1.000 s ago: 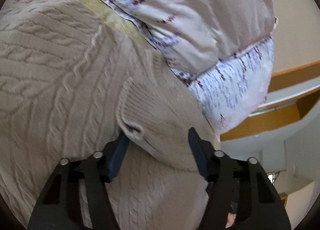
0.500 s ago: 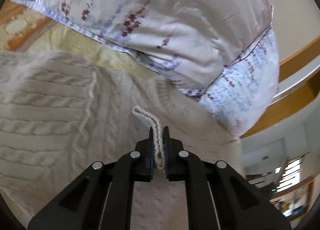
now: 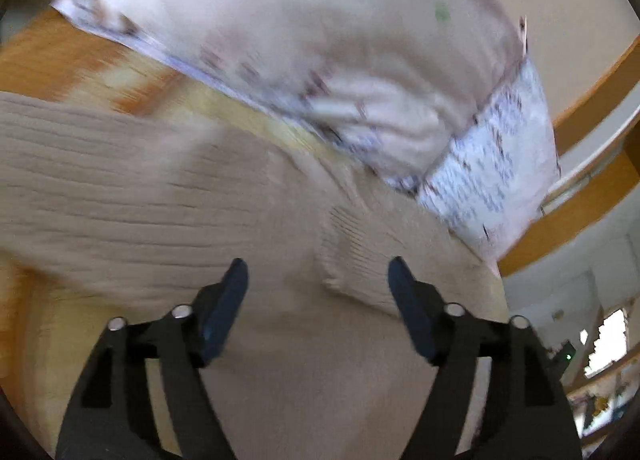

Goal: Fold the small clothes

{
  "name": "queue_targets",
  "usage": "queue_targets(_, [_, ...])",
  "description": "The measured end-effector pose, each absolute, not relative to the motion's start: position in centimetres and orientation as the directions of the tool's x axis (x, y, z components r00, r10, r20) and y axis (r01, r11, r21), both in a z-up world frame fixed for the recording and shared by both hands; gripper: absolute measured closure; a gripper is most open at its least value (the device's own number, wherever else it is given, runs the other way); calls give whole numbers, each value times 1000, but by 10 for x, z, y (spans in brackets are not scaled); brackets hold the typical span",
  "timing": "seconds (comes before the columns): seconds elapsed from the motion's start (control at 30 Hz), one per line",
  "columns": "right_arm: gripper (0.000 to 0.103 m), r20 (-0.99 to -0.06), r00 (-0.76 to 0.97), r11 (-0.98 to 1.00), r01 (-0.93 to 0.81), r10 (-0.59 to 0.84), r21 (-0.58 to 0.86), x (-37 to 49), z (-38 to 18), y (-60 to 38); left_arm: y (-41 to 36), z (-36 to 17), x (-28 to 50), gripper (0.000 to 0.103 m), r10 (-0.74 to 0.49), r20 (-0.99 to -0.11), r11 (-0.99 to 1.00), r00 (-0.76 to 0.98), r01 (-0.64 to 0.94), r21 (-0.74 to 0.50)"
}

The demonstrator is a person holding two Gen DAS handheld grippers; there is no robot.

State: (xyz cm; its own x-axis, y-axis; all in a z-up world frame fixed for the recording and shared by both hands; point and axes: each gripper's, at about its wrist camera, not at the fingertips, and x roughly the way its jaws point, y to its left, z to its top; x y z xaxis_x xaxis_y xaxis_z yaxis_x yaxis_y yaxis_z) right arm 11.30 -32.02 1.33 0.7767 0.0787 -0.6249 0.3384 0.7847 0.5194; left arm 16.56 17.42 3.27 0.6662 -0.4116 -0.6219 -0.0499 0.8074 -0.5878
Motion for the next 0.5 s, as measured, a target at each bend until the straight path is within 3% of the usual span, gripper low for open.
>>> queue_targets(0.23, [28,-593,765,822,155,252,549,127,11,-284,299,28,99,33,-166,-623,685,765,-365,-630])
queue_targets(0.43, [27,-602,745,822,132,286,554,131,8,-279,351,-1,85,50,-148,-605,489,783,-473,-733])
queue_targets(0.5, [27,-604,740,819,129,295,559,131,6,-279,361,-4,86,50,-147,-585,440,798,-477,-761])
